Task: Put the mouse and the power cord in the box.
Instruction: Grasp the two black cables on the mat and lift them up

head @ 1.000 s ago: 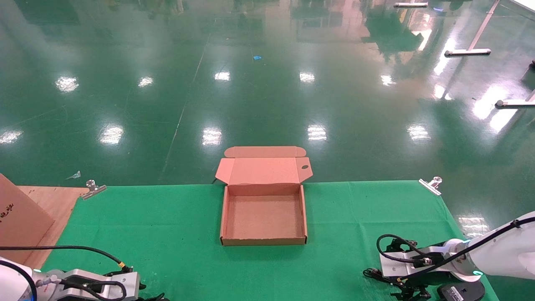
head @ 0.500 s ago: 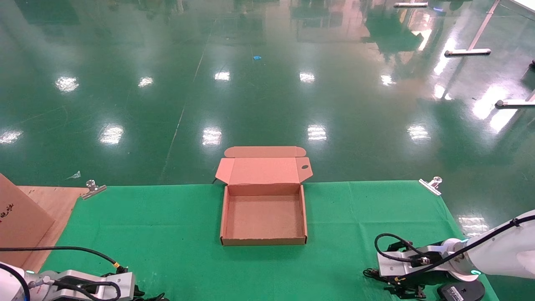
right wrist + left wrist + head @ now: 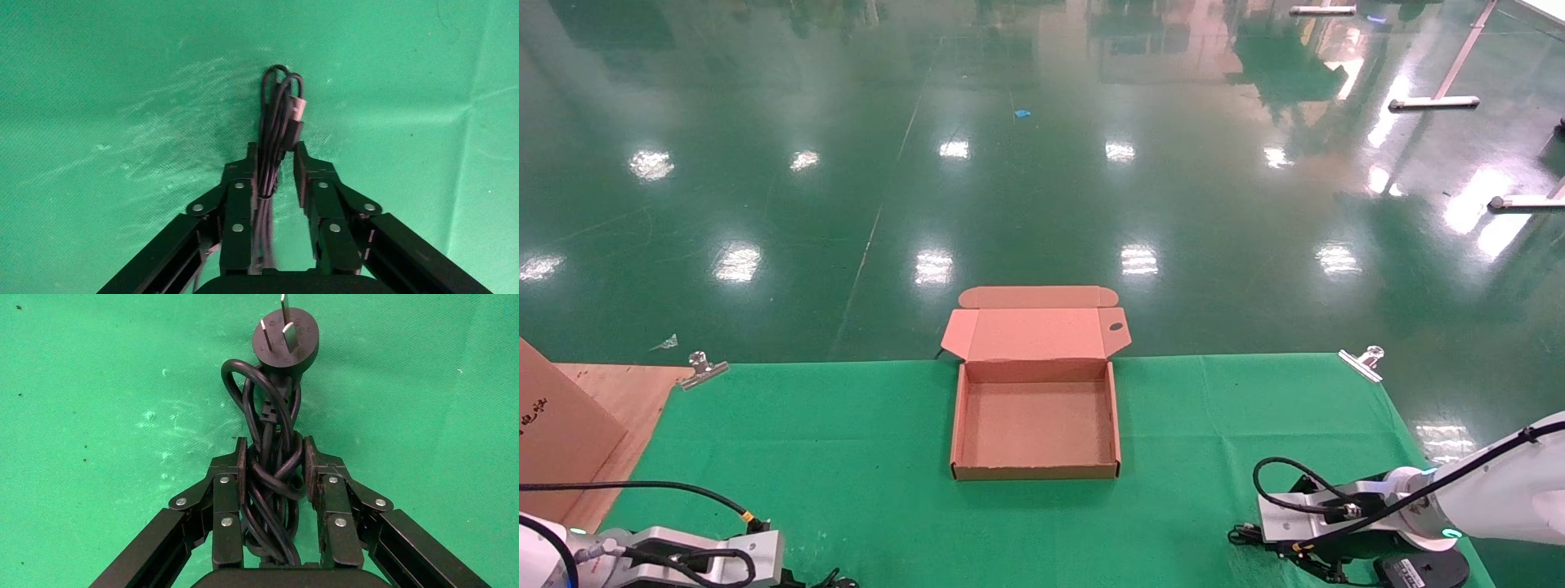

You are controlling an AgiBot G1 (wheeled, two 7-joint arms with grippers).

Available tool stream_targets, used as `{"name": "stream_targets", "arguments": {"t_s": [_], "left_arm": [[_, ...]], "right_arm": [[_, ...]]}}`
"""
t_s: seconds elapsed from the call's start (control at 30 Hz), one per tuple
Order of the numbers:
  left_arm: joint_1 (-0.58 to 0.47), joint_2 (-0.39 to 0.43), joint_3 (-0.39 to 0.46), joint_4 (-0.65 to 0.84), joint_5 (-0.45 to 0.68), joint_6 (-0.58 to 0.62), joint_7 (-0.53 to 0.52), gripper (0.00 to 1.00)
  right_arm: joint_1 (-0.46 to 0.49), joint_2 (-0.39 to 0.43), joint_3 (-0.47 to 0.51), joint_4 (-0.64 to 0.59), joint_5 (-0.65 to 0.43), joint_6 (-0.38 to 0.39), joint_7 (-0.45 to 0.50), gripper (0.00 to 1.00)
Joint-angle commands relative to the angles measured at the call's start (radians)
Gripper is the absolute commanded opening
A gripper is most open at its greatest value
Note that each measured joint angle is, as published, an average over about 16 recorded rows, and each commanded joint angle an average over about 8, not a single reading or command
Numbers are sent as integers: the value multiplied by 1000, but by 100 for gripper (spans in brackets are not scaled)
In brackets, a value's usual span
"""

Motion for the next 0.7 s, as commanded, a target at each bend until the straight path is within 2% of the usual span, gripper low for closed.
{"name": "stream_targets", "arguments": {"t_s": [0.03,0.33,0.7], "left_arm": [[3,2,0,1,0,-1,0,0],[-69,-3,6,-23,8,58,9,0],[-242,21,11,-90,15,178,2,0]], "right_arm": [[-2,0,0,0,1,2,0,0],[29,23,21,3,29,-46,0,0],[180,73,64,34,93,-241,-10,0]]}}
